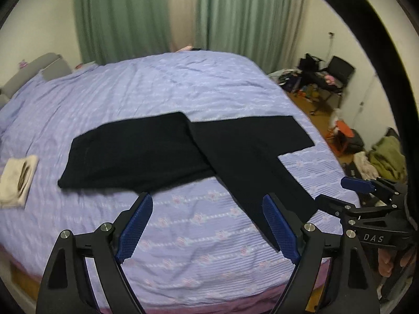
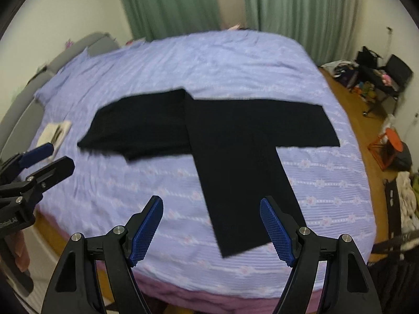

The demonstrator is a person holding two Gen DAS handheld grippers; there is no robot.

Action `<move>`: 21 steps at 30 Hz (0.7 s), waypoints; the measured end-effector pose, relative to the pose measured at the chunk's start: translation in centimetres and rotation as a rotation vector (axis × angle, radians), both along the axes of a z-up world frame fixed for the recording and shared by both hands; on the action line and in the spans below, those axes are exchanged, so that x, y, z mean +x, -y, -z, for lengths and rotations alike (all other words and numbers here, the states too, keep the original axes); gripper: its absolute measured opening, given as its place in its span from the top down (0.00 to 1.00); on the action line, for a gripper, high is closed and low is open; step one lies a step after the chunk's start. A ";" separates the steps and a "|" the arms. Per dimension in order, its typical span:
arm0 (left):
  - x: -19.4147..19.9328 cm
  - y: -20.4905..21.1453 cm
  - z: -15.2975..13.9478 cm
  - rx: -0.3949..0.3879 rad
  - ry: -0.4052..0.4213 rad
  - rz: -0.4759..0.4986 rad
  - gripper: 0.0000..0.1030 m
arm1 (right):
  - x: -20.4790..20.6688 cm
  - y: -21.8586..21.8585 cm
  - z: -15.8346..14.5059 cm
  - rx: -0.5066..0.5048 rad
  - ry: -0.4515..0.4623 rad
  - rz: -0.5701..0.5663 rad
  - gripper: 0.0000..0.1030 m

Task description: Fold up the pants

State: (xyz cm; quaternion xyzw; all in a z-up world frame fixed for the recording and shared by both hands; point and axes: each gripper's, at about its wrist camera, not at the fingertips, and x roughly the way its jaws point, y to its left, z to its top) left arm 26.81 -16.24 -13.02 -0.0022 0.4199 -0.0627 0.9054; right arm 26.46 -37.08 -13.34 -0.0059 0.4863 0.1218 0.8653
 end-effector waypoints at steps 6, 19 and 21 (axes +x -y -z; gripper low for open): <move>-0.6 2.7 4.5 0.028 -0.082 -0.084 0.16 | 0.4 1.7 4.9 -0.013 -0.090 -0.078 0.26; 0.1 4.8 14.4 0.082 -0.244 -0.079 0.16 | 2.0 -0.5 18.8 -0.042 -0.305 -0.097 0.27; 0.7 4.7 15.3 0.078 -0.265 -0.070 0.16 | 2.5 -1.0 20.4 -0.081 -0.322 -0.090 0.27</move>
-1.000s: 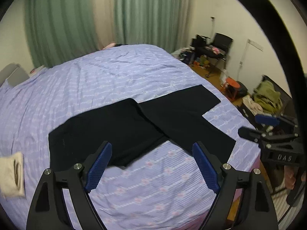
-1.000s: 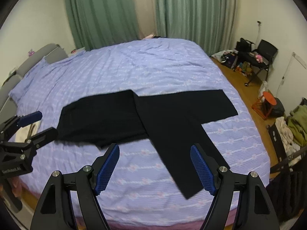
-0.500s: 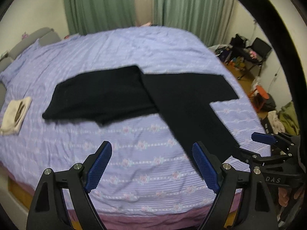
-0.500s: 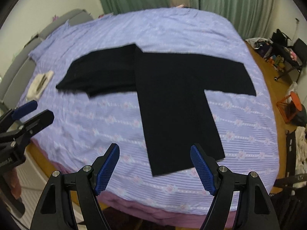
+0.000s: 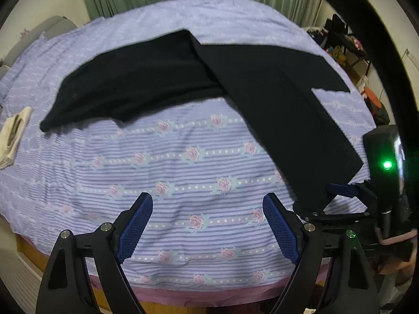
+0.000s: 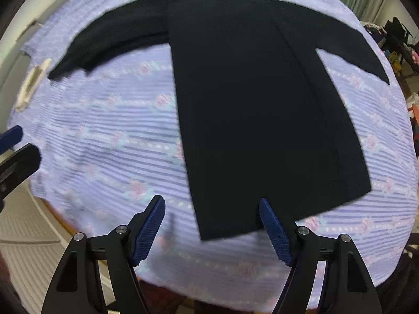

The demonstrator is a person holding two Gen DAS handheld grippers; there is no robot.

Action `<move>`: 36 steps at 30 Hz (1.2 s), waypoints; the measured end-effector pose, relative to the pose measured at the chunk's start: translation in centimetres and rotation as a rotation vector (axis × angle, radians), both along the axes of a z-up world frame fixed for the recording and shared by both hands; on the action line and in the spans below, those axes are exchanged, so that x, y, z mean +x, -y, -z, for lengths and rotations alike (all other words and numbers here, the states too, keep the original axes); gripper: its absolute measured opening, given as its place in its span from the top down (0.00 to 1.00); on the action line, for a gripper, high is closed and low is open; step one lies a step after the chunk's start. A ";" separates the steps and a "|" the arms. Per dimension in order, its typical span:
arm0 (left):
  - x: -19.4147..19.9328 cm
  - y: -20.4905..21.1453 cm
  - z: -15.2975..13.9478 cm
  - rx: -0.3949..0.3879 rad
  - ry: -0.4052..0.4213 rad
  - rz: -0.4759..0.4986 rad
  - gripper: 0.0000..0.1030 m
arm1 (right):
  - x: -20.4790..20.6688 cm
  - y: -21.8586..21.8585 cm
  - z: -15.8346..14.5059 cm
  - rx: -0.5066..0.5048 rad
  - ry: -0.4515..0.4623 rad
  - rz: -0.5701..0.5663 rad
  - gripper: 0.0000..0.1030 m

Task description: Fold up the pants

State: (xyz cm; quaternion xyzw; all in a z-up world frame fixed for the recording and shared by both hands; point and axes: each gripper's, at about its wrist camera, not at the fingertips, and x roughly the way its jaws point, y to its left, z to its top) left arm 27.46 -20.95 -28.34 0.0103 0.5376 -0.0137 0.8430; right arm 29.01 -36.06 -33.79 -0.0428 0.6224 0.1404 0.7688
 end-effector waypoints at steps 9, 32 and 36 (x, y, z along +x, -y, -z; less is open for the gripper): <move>3.7 1.0 0.2 0.013 -0.005 0.081 0.16 | 1.8 0.7 -1.6 -0.067 0.075 -0.016 0.95; 23.1 10.9 -5.4 -0.051 0.283 0.126 0.16 | 30.6 19.3 -11.4 -0.372 0.484 0.261 0.97; 24.2 12.1 -5.0 -0.042 0.280 0.116 0.16 | 34.2 19.9 -9.3 -0.401 0.467 0.253 0.97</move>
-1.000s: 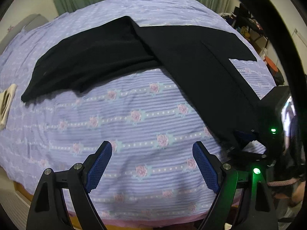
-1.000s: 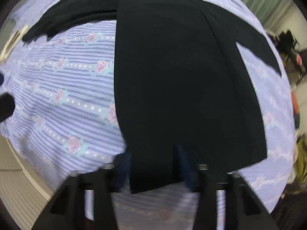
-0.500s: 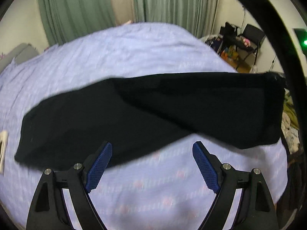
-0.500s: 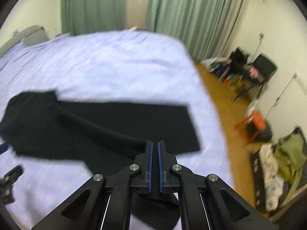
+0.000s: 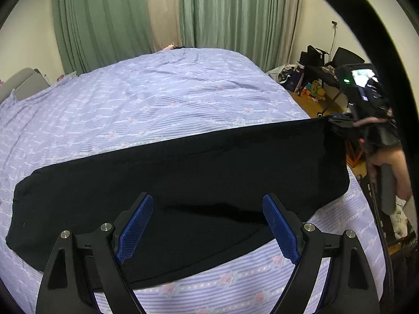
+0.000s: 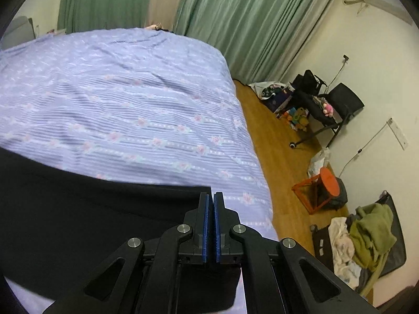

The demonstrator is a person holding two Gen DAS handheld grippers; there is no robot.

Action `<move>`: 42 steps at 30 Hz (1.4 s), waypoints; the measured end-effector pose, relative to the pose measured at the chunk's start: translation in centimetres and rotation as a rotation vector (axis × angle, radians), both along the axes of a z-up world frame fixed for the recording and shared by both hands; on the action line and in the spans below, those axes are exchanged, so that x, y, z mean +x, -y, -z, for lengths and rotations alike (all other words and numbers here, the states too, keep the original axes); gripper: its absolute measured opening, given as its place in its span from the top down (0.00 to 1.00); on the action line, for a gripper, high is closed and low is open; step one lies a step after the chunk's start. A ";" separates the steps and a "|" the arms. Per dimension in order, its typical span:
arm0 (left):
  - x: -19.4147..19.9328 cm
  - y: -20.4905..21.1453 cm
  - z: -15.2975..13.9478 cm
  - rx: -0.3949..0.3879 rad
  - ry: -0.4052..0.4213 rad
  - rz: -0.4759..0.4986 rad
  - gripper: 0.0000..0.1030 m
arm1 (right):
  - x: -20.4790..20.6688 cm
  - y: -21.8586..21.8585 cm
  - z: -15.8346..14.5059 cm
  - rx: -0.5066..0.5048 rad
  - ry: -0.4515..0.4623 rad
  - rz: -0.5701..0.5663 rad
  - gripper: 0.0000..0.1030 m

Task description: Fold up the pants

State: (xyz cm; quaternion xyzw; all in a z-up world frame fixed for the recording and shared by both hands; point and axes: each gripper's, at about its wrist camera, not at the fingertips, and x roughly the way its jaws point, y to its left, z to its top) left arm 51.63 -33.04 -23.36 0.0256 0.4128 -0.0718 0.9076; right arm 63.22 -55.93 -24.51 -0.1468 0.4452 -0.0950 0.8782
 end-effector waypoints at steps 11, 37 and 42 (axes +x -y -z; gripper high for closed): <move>-0.3 1.2 -0.6 0.010 -0.011 -0.023 0.16 | 0.8 0.8 -1.0 0.005 0.085 0.053 0.40; -22.8 -21.0 -14.1 -0.076 0.088 -0.158 0.11 | -30.1 -22.1 -17.1 0.372 0.114 -0.436 0.34; -24.2 -30.2 -14.1 -0.037 0.072 -0.094 0.11 | -33.3 -30.7 -16.9 0.400 0.079 -0.358 0.34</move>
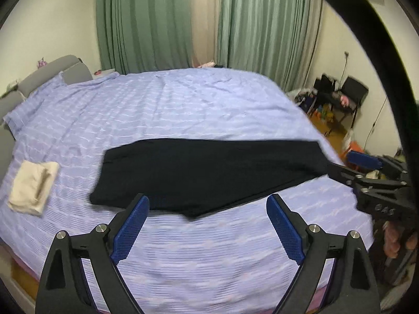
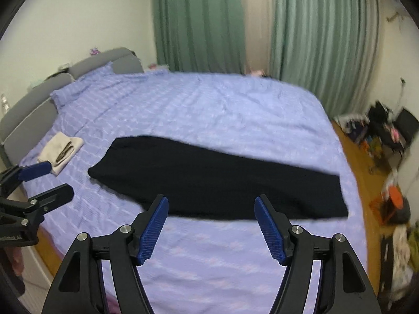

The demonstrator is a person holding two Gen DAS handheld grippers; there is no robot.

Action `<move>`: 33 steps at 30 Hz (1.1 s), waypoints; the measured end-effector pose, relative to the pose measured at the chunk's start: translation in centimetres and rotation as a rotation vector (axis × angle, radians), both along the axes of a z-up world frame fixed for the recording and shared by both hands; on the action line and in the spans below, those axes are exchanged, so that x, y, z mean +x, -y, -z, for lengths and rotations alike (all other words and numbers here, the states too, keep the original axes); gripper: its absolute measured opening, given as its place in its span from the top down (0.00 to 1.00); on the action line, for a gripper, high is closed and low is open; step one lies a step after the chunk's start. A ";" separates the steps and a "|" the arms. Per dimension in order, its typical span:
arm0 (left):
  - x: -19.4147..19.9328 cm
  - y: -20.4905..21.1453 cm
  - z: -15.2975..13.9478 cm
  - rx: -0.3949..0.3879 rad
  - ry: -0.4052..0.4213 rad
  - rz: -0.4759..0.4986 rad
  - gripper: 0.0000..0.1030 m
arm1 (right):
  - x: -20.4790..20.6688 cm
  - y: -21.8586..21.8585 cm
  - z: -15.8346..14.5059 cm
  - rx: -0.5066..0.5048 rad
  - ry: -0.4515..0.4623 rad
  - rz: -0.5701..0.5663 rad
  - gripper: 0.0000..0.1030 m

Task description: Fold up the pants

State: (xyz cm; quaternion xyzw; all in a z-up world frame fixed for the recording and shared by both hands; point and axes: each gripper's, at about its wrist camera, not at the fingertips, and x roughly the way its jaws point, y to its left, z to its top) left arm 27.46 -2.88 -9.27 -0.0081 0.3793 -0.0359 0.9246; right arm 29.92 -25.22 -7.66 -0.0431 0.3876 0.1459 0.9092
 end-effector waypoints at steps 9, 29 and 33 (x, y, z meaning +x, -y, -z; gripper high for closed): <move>-0.1 -15.3 3.1 0.007 -0.047 -0.120 0.09 | -0.9 -11.5 3.2 0.049 -0.097 0.050 0.34; 11.6 -27.2 24.0 -0.264 -0.207 -0.368 0.09 | 6.4 -20.5 22.0 -0.007 -0.252 0.028 0.34; 13.3 -28.3 26.8 -0.350 -0.233 -0.393 0.09 | 7.2 -20.4 24.0 0.006 -0.279 0.039 0.34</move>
